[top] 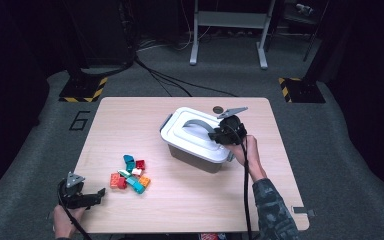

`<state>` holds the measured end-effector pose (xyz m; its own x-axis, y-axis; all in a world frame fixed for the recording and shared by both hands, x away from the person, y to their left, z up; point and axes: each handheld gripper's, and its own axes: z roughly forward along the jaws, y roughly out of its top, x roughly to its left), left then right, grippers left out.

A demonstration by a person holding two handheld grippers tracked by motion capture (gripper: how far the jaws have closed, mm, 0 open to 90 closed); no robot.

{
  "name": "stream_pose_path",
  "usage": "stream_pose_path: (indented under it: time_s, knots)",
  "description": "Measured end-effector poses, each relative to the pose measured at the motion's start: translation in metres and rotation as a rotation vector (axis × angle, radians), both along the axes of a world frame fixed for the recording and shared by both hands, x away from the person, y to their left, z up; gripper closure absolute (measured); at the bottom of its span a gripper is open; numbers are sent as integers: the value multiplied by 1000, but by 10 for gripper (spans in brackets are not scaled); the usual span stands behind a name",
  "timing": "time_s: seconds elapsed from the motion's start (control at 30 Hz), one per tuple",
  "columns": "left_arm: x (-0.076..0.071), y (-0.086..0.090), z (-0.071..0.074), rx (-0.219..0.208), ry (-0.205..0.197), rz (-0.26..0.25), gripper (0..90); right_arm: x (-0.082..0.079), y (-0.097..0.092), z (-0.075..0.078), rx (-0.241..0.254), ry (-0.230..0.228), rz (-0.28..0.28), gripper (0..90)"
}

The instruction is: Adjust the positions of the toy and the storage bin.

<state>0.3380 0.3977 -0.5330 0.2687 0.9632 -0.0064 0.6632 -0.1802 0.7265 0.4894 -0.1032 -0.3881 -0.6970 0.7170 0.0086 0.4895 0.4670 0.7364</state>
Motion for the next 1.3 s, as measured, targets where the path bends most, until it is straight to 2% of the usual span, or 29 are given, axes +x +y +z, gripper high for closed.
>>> stream_pose_path:
  time_s: [0.13, 0.67, 0.83, 1.0, 1.03, 1.1, 1.3]
  knots:
    - [0, 0, 0, 1, 1, 0, 11, -3, 3, 0, -2, 7, -35, 660]
    - [0, 0, 0, 0, 0, 1, 11, -10, 7, 0, 11, 16, -69, 660]
    - [0, 0, 0, 1, 1, 0, 11, -15, 10, 0, 25, 31, -114, 658]
    - [0, 0, 0, 1, 1, 0, 11, -17, 12, 1, 7, 29, -99, 646]
    - [0, 0, 0, 1, 1, 0, 11, -16, 12, 1, 4, 27, -89, 615]
    - [0, 0, 0, 1, 0, 0, 11, -13, 12, 3, 5, 22, -54, 531]
    - [0, 0, 0, 1, 1, 0, 11, 1, 22, 14, 4, -7, 0, 509]
